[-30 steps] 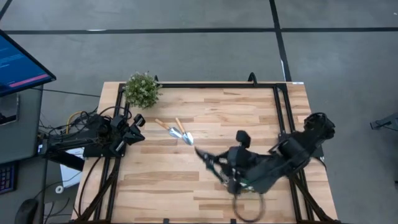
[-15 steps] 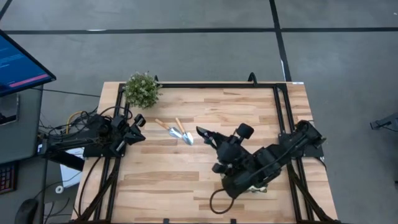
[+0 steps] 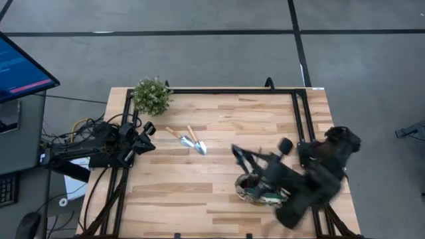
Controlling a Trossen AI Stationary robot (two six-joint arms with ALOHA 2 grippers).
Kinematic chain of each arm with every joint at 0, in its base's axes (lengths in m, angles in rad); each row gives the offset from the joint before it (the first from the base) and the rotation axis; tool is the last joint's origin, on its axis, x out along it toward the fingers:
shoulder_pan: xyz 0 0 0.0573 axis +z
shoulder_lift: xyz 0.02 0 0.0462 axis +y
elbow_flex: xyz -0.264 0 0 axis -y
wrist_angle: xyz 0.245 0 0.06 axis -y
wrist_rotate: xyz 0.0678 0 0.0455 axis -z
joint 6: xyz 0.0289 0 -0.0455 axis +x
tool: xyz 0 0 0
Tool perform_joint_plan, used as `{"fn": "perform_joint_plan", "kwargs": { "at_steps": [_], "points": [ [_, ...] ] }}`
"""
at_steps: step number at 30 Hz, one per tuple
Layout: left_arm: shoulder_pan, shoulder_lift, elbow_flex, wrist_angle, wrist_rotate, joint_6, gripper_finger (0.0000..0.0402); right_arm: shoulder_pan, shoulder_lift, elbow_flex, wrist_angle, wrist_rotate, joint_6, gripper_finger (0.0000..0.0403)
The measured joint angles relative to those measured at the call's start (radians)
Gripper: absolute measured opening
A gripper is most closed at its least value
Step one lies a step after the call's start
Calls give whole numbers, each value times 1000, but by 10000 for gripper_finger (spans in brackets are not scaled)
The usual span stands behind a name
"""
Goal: Pick & Place Garden tools in Gardening bag
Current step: Put the green shear scissors into the yellow gardening bag
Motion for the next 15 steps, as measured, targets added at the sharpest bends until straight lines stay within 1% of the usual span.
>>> {"fn": "perform_joint_plan", "kwargs": {
  "at_steps": [2,6,8,10,11,13,15],
  "points": [
    [0,0,0,0,0,0,17,82,-14,0,-38,30,99,50],
    [0,0,0,0,0,0,17,250,-29,-29,-36,139,254,50],
    [0,0,0,0,0,0,17,306,-29,-73,-36,149,352,50],
    [0,0,0,0,0,0,17,351,-27,-122,-37,120,461,50],
    [0,0,0,0,0,0,17,364,-27,-148,-37,87,515,50],
    [0,0,0,0,0,0,17,379,-27,-195,-37,-19,633,50],
    [0,0,0,0,0,0,17,390,-25,-251,-38,-156,744,50]
  ]
}}
